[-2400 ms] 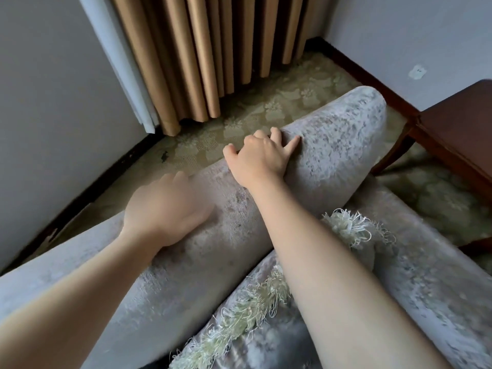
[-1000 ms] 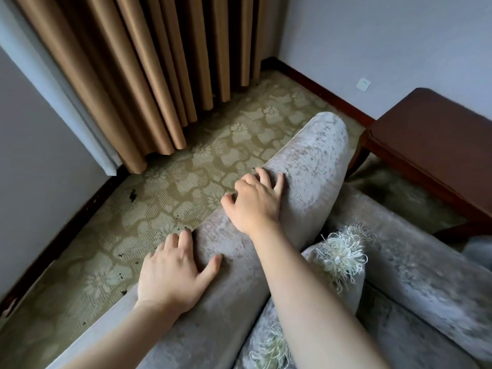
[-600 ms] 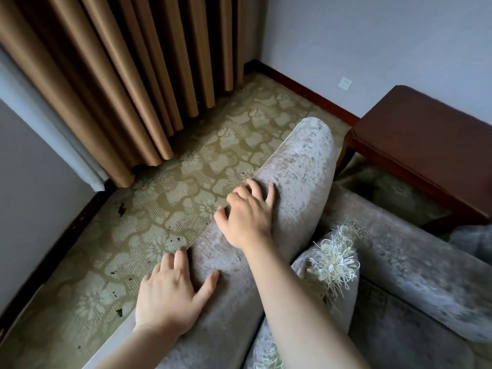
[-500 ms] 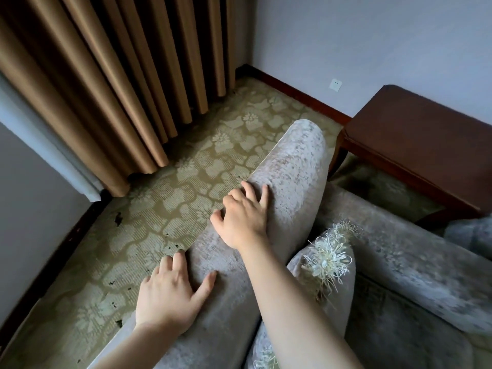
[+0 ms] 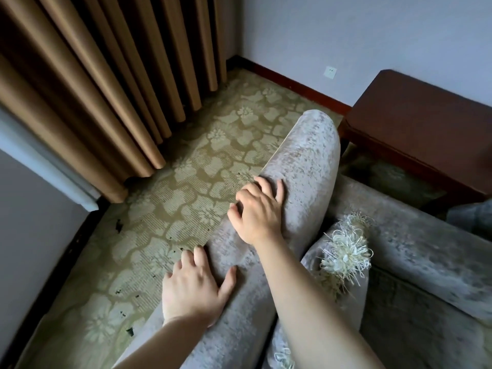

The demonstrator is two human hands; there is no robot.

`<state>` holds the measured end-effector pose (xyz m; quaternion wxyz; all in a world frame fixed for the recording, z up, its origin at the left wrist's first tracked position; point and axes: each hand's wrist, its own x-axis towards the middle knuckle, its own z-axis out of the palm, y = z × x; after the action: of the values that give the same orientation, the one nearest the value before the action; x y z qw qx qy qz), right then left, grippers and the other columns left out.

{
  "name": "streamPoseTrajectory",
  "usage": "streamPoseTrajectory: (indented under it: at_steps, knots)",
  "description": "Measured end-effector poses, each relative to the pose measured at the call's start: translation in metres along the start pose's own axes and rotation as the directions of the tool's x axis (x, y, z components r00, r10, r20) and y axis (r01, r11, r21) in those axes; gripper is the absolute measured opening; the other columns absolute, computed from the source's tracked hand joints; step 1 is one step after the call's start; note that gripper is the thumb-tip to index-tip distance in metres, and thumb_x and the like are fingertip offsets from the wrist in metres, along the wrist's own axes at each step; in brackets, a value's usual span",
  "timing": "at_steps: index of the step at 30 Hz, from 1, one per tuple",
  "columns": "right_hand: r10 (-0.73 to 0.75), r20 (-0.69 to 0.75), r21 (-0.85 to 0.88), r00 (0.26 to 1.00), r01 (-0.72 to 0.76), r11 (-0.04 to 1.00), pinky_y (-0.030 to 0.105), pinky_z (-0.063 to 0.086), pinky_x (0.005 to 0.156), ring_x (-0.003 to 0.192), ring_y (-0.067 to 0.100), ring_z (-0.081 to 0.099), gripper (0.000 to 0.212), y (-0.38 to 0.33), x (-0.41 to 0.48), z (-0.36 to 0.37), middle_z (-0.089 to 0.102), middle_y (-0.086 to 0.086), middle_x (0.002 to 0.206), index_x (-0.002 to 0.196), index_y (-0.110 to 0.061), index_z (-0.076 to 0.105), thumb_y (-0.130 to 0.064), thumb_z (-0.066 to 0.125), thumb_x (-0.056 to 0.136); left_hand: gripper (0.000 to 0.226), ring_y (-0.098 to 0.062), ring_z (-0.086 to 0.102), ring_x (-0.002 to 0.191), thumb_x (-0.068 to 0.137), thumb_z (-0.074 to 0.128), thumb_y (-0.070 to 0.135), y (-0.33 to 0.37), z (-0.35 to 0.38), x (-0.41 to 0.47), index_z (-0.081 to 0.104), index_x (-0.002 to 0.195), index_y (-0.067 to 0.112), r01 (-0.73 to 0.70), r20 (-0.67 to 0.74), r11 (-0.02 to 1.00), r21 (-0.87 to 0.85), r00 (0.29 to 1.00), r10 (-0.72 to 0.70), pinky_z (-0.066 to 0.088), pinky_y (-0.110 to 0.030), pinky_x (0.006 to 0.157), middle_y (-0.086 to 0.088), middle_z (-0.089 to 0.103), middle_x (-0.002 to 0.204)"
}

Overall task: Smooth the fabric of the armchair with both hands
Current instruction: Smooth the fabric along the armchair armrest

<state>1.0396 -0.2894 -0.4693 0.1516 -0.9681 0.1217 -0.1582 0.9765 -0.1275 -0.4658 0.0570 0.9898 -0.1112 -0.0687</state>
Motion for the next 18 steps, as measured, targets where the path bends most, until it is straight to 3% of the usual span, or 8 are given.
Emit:
streamPoseTrajectory:
  at_steps: [10,18]
  knots:
    - [-0.021,-0.035,-0.013,0.999,0.021,1.000,0.052,0.005,0.114,0.129,0.022,0.042,0.032,0.0043,-0.0016,0.0074,0.067,-0.006,0.100,0.080,-0.021,0.069,-0.041,0.044,0.078,0.073,-0.030,0.060,0.080,0.073,0.018,0.077,-0.0001,0.0044,-0.0009,0.047,0.096,0.014,-0.011,-0.065,1.000,-0.016,0.998,0.009,0.044,-0.038,0.066,-0.007,0.056,0.087]
    - [-0.033,-0.019,-0.070,0.999,0.032,0.997,0.052,0.006,0.114,0.130,0.019,0.039,0.028,0.0049,-0.0014,0.0076,0.066,-0.009,0.107,0.085,-0.023,0.068,-0.039,0.045,0.081,0.080,-0.031,0.057,0.085,0.074,0.013,0.077,-0.0014,0.0045,-0.0008,0.045,0.105,0.011,-0.026,-0.072,0.999,-0.028,0.997,0.024,0.041,-0.039,0.070,-0.008,0.055,0.095]
